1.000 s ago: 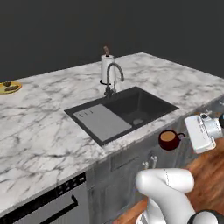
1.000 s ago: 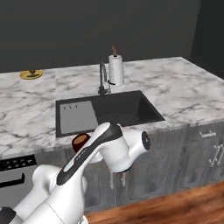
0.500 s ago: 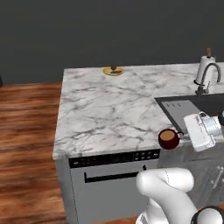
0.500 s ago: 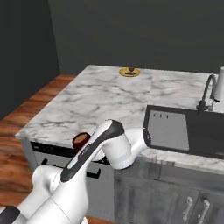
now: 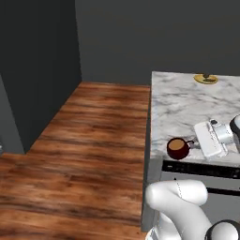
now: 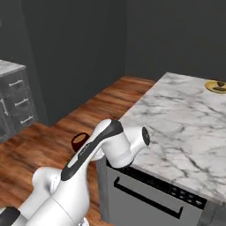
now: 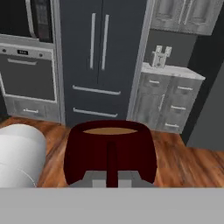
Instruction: Pick up the brewed coffee from the coffee machine and place it next to the breakfast plate on the dining counter.
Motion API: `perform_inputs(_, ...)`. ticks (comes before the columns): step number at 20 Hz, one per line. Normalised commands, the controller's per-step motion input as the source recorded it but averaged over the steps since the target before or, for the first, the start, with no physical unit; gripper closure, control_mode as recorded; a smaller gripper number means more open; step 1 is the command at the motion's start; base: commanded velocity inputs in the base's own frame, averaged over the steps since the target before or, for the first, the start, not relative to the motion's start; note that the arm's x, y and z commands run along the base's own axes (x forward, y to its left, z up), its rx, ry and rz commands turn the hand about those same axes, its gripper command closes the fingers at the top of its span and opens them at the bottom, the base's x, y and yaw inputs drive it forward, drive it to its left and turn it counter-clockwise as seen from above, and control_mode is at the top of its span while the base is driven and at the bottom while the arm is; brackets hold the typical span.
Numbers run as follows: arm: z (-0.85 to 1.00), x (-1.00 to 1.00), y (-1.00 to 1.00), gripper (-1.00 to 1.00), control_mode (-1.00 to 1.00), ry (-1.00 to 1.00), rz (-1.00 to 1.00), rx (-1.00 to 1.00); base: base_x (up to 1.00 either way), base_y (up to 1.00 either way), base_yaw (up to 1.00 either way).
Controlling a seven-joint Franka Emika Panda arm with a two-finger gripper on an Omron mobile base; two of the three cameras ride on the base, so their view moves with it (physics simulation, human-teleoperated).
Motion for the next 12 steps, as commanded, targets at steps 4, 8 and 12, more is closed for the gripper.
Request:
perform_inputs(4, 0.00, 0.00, 0.00, 1.00, 1.00, 0.00, 0.00, 0.00, 0.56, 1.00, 0.35)
perform_inputs(8, 0.00, 0.00, 0.00, 1.00, 1.00, 0.00, 0.00, 0.00, 0.84, 1.00, 0.30)
perform_inputs(12, 0.00, 0.00, 0.00, 1.00, 1.00, 0.00, 0.00, 0.00, 1.00, 0.74, 0.25)
